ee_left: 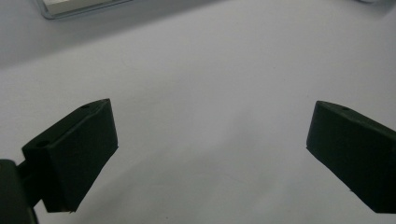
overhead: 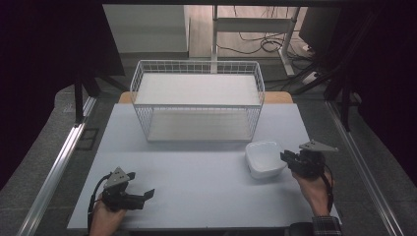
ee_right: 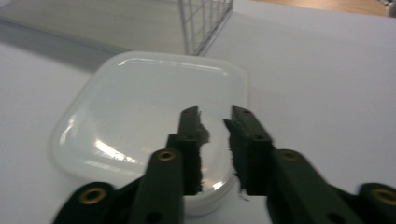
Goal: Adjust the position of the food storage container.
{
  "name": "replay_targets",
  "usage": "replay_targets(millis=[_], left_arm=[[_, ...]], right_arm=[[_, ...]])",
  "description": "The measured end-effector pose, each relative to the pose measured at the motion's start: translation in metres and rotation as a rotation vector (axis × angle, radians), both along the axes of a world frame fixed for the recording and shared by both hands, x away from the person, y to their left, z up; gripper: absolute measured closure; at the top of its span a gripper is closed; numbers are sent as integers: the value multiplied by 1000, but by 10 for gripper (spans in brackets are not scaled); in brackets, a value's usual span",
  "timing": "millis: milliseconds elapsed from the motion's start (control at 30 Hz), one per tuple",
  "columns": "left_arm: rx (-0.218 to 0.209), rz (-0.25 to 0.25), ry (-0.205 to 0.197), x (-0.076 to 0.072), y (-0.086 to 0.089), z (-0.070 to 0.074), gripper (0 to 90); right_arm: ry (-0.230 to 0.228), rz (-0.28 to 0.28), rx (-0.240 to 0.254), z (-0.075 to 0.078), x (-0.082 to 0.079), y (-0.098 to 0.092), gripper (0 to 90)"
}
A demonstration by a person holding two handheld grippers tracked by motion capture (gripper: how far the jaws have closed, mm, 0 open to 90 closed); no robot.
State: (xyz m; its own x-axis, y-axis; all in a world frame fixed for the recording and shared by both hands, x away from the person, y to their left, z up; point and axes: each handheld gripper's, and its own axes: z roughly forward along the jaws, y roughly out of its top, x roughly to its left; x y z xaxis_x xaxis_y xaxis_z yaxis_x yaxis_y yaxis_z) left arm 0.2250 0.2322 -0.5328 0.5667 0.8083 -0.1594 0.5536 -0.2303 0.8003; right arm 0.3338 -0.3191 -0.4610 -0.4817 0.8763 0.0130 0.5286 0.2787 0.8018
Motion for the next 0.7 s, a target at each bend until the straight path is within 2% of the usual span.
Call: replay_targets(millis=[33,100,267,300,467,567,700], left_arm=[[2,-5,1,0,0,0,17],[4,-9,1,0,-1,0,17],[3,-14,5,0,-2,0,18],[5,-15,5,1,-2,-1,18],[2,-6,6,1,-1,0,20],[-1,-4,4,1,-1,1,25],[2,-9,5,1,-3,1,31]], right_arm=[[3,-11,-17,1,8,0,842],[5,-21,-25,1,14,-1,865],[8,-71,-18,-1,26,-5,877],[21,-81,-15,-2,30,-7,889],[61,-73,-36,-11,42,-8,890],[84,-53,-22,-15,45,-9,890],[87,-39,-23,-14,44,-6,891]])
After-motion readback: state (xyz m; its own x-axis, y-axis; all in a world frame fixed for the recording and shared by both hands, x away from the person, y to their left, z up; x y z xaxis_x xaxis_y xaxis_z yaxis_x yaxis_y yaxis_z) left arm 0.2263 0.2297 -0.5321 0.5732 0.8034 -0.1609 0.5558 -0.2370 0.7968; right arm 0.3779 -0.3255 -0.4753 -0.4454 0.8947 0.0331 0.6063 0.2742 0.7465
